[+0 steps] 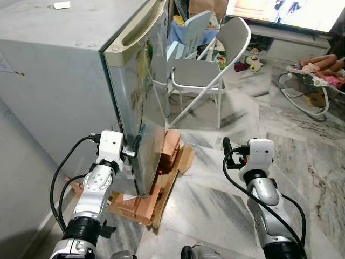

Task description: Restocking fridge

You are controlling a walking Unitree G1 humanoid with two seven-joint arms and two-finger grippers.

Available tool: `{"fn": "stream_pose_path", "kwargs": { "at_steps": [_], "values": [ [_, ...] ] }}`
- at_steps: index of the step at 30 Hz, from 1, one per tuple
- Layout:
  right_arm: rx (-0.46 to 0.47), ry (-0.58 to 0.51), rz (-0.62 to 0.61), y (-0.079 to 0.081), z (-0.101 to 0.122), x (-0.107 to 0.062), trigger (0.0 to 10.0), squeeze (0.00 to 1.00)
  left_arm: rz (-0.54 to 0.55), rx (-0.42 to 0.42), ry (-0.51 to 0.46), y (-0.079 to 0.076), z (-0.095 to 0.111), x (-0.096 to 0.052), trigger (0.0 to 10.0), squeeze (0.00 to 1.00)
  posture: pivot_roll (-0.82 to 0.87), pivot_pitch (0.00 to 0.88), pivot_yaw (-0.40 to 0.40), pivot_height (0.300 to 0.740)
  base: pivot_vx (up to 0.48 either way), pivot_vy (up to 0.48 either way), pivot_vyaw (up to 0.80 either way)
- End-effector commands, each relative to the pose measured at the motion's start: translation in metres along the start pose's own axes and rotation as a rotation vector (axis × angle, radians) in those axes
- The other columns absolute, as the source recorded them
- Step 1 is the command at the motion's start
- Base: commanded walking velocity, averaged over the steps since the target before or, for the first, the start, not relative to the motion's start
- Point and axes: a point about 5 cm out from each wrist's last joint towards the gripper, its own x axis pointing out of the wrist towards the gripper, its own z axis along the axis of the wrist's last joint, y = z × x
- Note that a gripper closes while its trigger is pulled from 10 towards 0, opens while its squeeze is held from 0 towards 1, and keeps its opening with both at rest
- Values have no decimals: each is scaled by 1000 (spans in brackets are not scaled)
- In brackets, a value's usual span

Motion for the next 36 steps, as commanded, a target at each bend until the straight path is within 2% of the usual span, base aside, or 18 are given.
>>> {"fn": "stream_pose_path", "kwargs": {
  "at_steps": [1,2,3,4,7,13,19,20,21,23,24,28,32,33,34,35,36],
  "values": [
    [-28,75,18,-3,-11,-6,10000,0,-32,5,-24,-3,7,5,10000,0,12,0,-17,740,0,0,0],
    [-28,75,18,-3,-11,-6,10000,0,-32,5,-24,-3,7,5,10000,0,12,0,-17,740,0,0,0],
    [-44,153,34,-6,-24,-13,10000,0,-58,5,-32,-7,8,6,10000,0,11,0,-16,740,0,0,0],
    [-45,187,36,-9,-29,-16,10000,0,-73,3,-37,-9,9,7,10000,0,10,0,-16,740,0,0,0],
    [-62,233,46,-11,-34,-19,10000,0,-99,-7,-43,-14,11,7,10000,0,7,0,-14,740,0,0,0],
    [-73,255,64,-6,-36,-16,10000,0,-132,1,-47,-21,11,6,10000,0,13,0,-15,740,0,0,0],
    [-72,277,73,-6,-36,-17,10000,0,-102,18,-48,-18,10,9,10000,0,14,0,-18,740,0,0,0],
    [-38,281,130,0,-35,-19,10000,0,-83,21,-37,-16,12,15,10000,0,13,0,-19,740,0,0,0],
    [-38,281,130,0,-35,-19,10000,0,-83,21,-37,-16,12,15,10000,0,13,0,-19,740,0,0,0],
    [64,256,294,18,-26,-26,10000,0,-53,43,0,-13,14,26,10000,0,10,0,-16,740,0,0,0],
    [64,256,294,18,-26,-26,10000,0,-53,43,0,-13,14,26,10000,0,10,0,-16,740,0,0,0],
    [90,218,439,34,-18,-38,10000,0,-10,46,13,-5,24,38,10000,0,3,0,0,740,0,0,0],
    [99,215,456,38,-19,-39,10000,0,-19,55,-14,-1,39,48,10000,0,4,0,8,740,0,0,0],
    [99,232,449,37,-20,-39,10000,0,-43,57,-28,-4,47,54,10000,0,4,0,10,740,0,0,0],
    [99,232,449,37,-20,-39,10000,0,-43,57,-28,-4,47,54,10000,0,4,0,10,740,0,0,0],
    [105,233,448,37,-19,-40,10000,0,-67,53,-38,-8,51,57,10000,0,5,0,10,740,0,0,0],
    [126,250,463,37,-21,-41,10000,0,-136,24,-67,-21,63,62,10000,0,7,0,10,740,0,0,0]
  ]
}}
